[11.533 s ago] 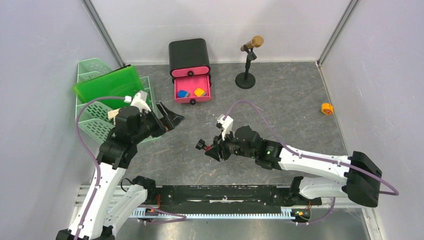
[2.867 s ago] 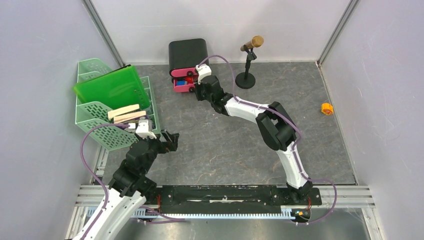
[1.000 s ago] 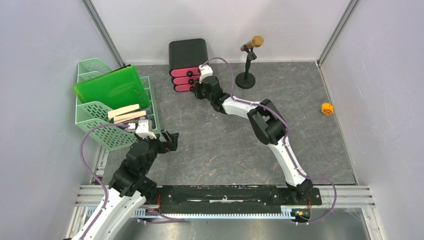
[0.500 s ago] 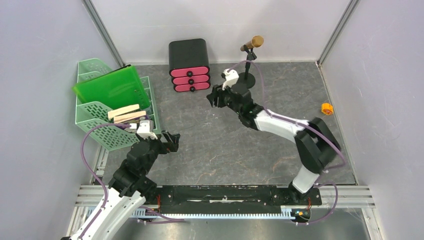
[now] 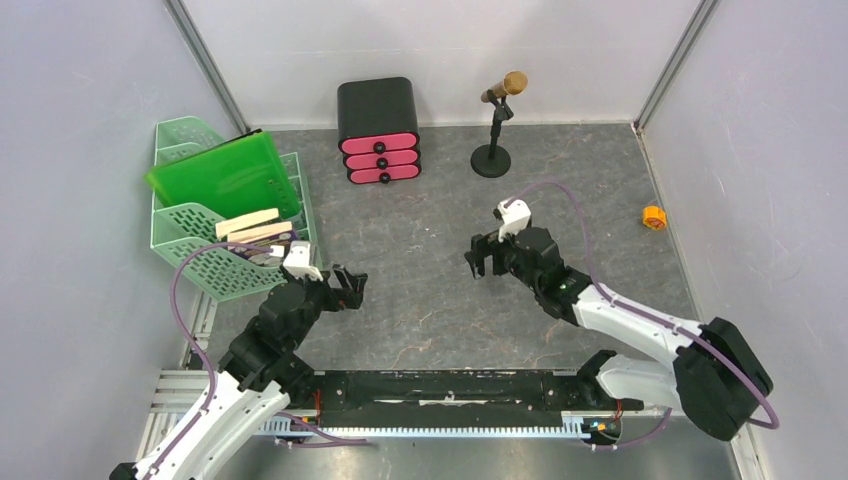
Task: Organize the desk
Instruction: Reset both arms
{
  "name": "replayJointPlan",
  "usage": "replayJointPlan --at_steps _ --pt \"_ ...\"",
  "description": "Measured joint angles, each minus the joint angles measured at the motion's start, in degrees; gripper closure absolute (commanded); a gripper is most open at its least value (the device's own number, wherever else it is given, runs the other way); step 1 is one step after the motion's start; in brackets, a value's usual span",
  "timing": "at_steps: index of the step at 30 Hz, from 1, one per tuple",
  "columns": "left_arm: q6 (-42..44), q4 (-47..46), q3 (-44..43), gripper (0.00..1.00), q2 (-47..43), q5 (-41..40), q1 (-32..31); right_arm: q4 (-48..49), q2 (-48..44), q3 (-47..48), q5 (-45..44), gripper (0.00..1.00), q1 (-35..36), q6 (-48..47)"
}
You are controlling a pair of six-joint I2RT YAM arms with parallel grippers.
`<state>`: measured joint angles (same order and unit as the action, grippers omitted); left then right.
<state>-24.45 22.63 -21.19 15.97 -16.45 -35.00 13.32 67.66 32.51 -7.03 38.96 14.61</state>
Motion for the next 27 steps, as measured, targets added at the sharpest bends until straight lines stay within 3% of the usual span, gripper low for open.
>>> replayJointPlan --at_steps 5,14,20,27 --pt "1.7 0.0 0.0 0.0 -0.3 0.3 -1.0 -4.0 -4.1 -6.2 -1.2 0.02 -1.0 -0.5" --pt "4.9 0.0 0.0 0.0 -0.4 3.1 -1.1 -7.4 -4.3 -7.3 0.9 0.02 -5.9 -1.7" --pt "8.4 0.0 -1.1 0.0 1.2 2.7 -1.1 -7.8 -5.3 -7.4 6.1 0.02 -14.6 -1.8" --pt "12.1 -1.1 -5.6 0.0 14.7 1.0 -1.1 -7.9 -8.0 -8.2 12.4 0.02 -28.1 0.0"
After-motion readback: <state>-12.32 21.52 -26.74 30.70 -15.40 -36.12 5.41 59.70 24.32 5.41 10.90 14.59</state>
